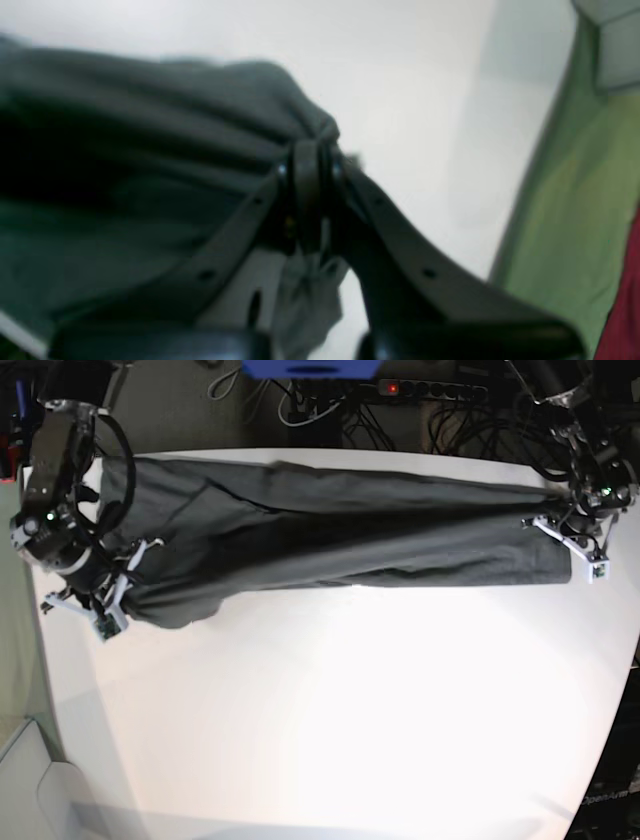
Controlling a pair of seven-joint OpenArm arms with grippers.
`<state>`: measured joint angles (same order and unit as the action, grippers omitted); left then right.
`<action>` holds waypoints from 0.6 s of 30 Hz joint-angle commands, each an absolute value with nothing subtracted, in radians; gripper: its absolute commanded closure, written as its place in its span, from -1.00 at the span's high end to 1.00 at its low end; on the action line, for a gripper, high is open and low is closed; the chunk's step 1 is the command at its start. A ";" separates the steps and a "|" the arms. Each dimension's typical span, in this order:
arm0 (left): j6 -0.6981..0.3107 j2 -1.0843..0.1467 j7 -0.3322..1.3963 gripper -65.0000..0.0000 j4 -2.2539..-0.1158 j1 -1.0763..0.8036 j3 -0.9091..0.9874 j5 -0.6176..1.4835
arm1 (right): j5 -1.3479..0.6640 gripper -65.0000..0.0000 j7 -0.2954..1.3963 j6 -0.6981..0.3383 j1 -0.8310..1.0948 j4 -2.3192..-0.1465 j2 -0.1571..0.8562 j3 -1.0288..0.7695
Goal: Layout the t-shirt on the table in an organized manner, then fold the t-shirt properly
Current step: 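Pull the strip ends apart with both grippers to straighten the strip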
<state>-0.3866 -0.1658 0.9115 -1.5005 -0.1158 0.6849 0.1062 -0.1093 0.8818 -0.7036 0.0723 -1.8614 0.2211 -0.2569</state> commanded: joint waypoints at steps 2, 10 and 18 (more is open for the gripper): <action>-0.384 -0.182 0.909 -0.98 -1.512 -0.107 0.687 0.107 | -0.113 -1.00 0.866 -0.698 0.101 -1.911 0.234 -0.262; -0.384 -0.183 0.909 -0.98 -1.512 -0.111 0.687 0.107 | -0.113 -1.00 0.866 -0.698 0.248 -1.997 0.226 -0.263; -0.384 -0.183 0.909 -0.98 -1.512 -0.116 0.687 0.107 | -0.113 -1.00 0.865 -0.698 0.364 -1.997 0.231 -0.263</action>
<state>-0.3866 -0.1688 0.9108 -1.5005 -0.1192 0.6846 0.1093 -0.1101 0.8806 -0.7025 0.3714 -1.9797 0.2188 -0.2573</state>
